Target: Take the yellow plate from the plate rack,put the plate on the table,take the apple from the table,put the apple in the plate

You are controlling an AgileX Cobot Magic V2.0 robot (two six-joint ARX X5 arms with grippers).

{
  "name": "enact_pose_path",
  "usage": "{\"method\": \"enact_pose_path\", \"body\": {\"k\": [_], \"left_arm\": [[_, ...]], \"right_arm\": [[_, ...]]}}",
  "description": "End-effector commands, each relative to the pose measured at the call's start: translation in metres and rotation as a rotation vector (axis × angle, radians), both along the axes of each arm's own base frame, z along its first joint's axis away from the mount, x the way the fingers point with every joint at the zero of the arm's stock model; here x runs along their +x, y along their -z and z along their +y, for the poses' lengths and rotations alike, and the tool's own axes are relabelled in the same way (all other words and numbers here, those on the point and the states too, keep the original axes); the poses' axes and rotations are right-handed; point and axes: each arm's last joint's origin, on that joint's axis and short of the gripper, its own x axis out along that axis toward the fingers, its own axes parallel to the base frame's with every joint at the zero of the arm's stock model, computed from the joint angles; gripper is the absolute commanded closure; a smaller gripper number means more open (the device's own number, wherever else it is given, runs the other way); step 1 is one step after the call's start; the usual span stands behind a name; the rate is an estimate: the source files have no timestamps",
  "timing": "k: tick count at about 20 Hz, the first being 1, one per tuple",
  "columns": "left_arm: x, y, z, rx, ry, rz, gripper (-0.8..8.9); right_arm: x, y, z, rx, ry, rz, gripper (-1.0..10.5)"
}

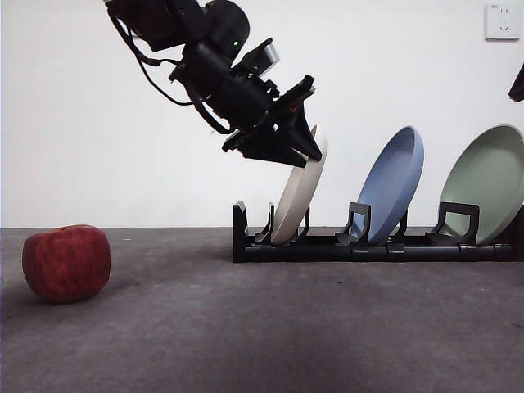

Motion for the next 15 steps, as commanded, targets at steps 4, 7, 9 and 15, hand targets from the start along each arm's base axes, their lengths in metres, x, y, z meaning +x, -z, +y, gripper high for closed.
{"method": "enact_pose_path", "body": {"k": [4,7,9,15], "left_arm": [[0.002,0.005,-0.001,-0.001,-0.007,0.009,8.01],[0.002,0.005,-0.001,0.013,-0.027,0.004,8.26],[0.003,0.005,-0.001,0.013,-0.032,0.000,8.26],[0.004,-0.017,0.003,-0.028,-0.043,-0.030,8.26]], "right_arm": [[0.000,-0.001,0.000,-0.005,-0.013,-0.008,9.5],[0.000,-0.001,0.000,-0.005,-0.013,-0.007,9.5],[0.000,-0.001,0.000,-0.005,-0.013,-0.004,9.5],[0.000,-0.001,0.000,-0.005,-0.013,-0.001,9.5]]}}
